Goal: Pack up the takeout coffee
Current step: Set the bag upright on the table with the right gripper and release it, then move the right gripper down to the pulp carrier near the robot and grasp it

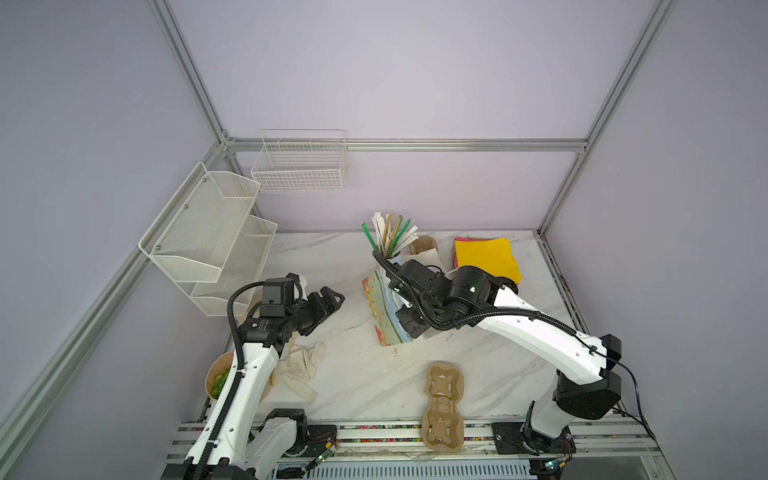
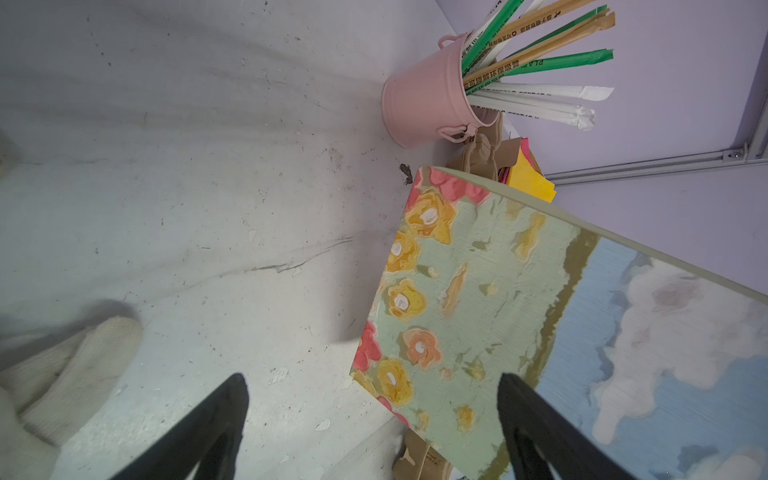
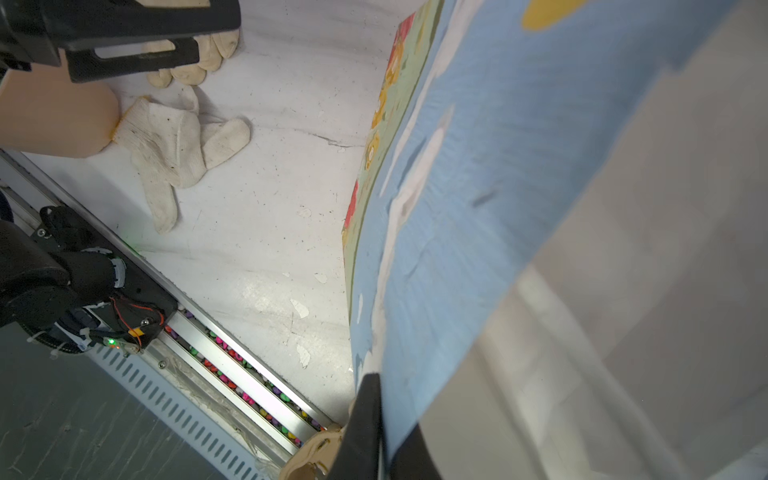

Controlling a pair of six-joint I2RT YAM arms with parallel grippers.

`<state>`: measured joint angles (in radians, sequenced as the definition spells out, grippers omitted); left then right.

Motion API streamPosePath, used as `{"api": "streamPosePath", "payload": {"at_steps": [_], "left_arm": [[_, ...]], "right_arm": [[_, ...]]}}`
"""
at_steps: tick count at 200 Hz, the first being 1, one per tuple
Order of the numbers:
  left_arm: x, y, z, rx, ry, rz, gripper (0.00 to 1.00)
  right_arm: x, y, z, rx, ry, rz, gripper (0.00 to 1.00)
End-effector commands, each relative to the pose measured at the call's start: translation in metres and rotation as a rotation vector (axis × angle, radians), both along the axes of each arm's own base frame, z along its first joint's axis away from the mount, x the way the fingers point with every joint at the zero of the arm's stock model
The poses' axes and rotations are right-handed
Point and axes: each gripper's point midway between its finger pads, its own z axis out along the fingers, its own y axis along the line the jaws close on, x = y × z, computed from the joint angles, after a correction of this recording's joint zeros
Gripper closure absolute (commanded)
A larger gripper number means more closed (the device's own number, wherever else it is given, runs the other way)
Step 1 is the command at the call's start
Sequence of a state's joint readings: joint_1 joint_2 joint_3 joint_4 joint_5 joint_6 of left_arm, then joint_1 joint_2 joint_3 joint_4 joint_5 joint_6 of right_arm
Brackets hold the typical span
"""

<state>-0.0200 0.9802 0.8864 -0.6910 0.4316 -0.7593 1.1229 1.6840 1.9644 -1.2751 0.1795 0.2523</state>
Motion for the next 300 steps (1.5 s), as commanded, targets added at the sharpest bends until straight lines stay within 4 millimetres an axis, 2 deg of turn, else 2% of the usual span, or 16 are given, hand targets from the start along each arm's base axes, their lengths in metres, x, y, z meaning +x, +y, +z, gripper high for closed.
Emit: {"api": "streamPosePath", "payload": {"at_steps": [1,60,91,112,126,139,176,193,204,218,233,241,254,284,300], "left_arm": [[0.009,-0.005,0.035,-0.033,-0.094,-0.025,0.07],[0.011,-0.009,0.027,-0.059,-0.075,-0.035,0.07],[0.01,-0.009,0.022,-0.059,-0.07,-0.035,0.07],[0.01,-0.009,0.019,-0.06,-0.065,-0.034,0.07],[0.01,-0.01,0.016,-0.063,-0.06,-0.034,0.07],[0.011,-0.011,0.013,-0.07,-0.053,-0.036,0.07],[0.012,-0.012,0.009,-0.083,-0.049,-0.041,0.07],[0.011,-0.013,0.004,-0.085,-0.04,-0.041,0.07],[0.01,-0.012,0.002,-0.083,-0.04,-0.038,0.07],[0.008,-0.01,-0.003,-0.071,-0.044,-0.027,0.07],[0.004,-0.008,-0.01,-0.069,-0.043,-0.013,0.07],[0.003,-0.007,-0.015,-0.066,-0.04,-0.007,0.07],[0.001,-0.006,-0.023,-0.068,-0.032,0.0,0.07],[0.003,-0.006,-0.037,-0.071,-0.008,0.005,0.07],[0.006,-0.006,-0.041,-0.068,-0.008,0.004,0.07]], "right_arm": [[-0.002,-0.005,-0.002,-0.046,0.0,0.017,0.85],[-0.003,0.019,-0.01,-0.063,-0.008,0.056,0.66],[-0.003,0.034,-0.005,-0.047,-0.03,0.071,0.55],[0.007,0.034,0.013,-0.024,-0.092,0.036,0.49],[0.011,0.034,0.024,-0.001,-0.125,0.024,0.41],[0.012,0.034,0.029,0.008,-0.137,0.019,0.33],[0.019,0.028,0.04,0.031,-0.187,-0.022,0.2],[0.022,0.015,0.056,0.066,-0.216,-0.099,0.17],[0.026,-0.003,0.078,0.115,-0.263,-0.186,0.03],[0.029,-0.032,0.105,0.183,-0.34,-0.289,0.03],[0.022,-0.055,0.113,0.264,-0.337,-0.358,0.03],[0.018,-0.064,0.108,0.293,-0.319,-0.392,0.03],[0.011,-0.074,0.087,0.32,-0.268,-0.447,0.02],[-0.011,-0.08,0.007,0.325,-0.066,-0.542,0.03],[-0.021,-0.093,-0.023,0.331,-0.001,-0.622,0.03]]}}
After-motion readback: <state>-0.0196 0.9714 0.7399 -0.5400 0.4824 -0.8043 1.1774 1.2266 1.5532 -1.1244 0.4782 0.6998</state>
